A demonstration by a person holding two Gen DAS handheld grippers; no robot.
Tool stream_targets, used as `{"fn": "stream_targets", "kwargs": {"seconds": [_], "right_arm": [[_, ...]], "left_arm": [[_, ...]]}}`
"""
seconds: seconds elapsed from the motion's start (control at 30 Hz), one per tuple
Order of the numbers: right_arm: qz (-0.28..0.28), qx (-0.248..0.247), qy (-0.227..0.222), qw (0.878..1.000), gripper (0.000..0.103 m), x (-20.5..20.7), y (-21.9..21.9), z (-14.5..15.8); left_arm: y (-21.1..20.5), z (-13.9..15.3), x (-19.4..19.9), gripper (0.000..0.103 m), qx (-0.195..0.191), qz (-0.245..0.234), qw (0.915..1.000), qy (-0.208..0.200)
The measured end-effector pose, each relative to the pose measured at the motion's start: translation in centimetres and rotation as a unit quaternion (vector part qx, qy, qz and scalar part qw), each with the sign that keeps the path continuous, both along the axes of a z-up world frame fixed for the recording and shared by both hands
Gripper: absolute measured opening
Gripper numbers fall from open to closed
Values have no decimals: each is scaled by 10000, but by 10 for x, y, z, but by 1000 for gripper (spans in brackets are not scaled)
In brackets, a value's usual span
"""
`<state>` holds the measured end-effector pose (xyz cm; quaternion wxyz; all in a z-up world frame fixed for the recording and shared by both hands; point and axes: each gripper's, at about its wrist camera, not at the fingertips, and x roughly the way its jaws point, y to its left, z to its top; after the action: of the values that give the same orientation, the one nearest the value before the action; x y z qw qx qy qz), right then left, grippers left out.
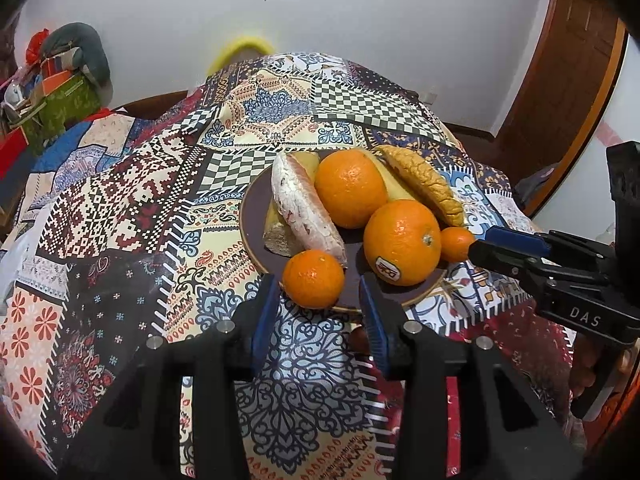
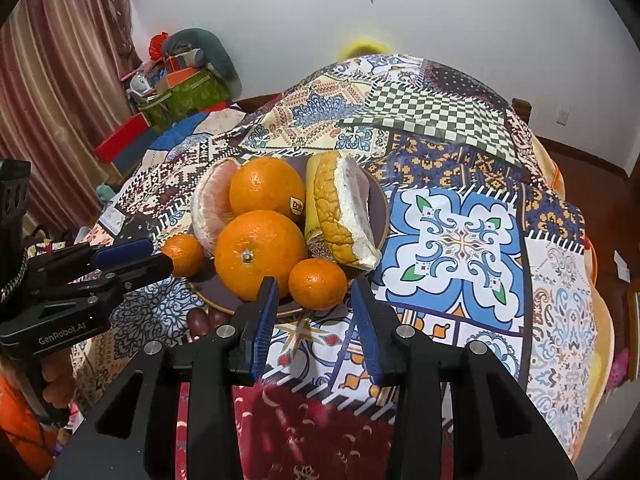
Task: Organize fruits
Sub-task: 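Set the left tool's small orange on the plate rim while the right tool sets its orange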
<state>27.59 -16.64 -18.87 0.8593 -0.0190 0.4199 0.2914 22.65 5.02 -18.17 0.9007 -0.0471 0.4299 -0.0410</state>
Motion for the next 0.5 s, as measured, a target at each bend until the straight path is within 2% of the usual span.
{"fn": "stream_targets", "kwargs": {"seconds": [0.23, 0.5], "right_arm": [[20, 14, -41, 10000, 35, -11, -4, 3], [107, -71, 64, 9999, 35, -23, -3, -5]], "left_arm": [[-9, -1, -13, 45, 16, -94, 9999, 76], [-26, -18, -16, 45, 6, -308, 9989, 344]]}}
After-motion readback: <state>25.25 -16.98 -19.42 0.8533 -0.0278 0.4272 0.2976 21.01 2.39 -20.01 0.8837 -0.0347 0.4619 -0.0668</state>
